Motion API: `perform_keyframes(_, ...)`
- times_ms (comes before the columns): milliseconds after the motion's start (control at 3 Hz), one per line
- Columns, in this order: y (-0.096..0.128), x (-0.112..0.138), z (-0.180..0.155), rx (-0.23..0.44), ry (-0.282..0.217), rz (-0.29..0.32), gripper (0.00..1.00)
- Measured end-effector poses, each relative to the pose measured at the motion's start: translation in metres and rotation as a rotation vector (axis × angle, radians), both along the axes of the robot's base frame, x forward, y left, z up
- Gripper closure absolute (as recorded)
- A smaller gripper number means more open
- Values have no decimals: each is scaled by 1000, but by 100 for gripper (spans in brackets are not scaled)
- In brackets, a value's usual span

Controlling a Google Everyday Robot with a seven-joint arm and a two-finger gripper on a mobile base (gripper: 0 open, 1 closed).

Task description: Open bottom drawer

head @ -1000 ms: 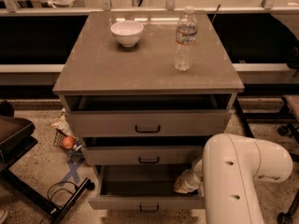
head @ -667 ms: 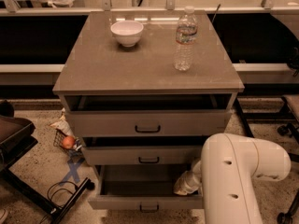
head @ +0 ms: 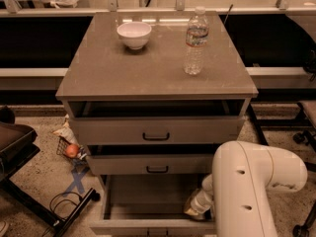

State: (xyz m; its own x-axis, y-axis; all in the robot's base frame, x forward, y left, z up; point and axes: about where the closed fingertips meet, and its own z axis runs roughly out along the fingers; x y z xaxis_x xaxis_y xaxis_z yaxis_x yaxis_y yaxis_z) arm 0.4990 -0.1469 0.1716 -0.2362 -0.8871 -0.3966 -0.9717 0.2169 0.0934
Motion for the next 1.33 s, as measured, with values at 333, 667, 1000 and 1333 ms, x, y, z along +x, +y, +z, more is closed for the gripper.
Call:
perform_keyframes(333, 2, -2, -2, 2, 4, 2, 77)
perform_keyframes(667, 3, -3, -3, 3, 6, 3, 54)
perform_keyframes(1000, 4, -5, -4, 4, 9, 4, 30)
perform_keyframes(1333, 6, -7, -6, 6, 14, 6, 0)
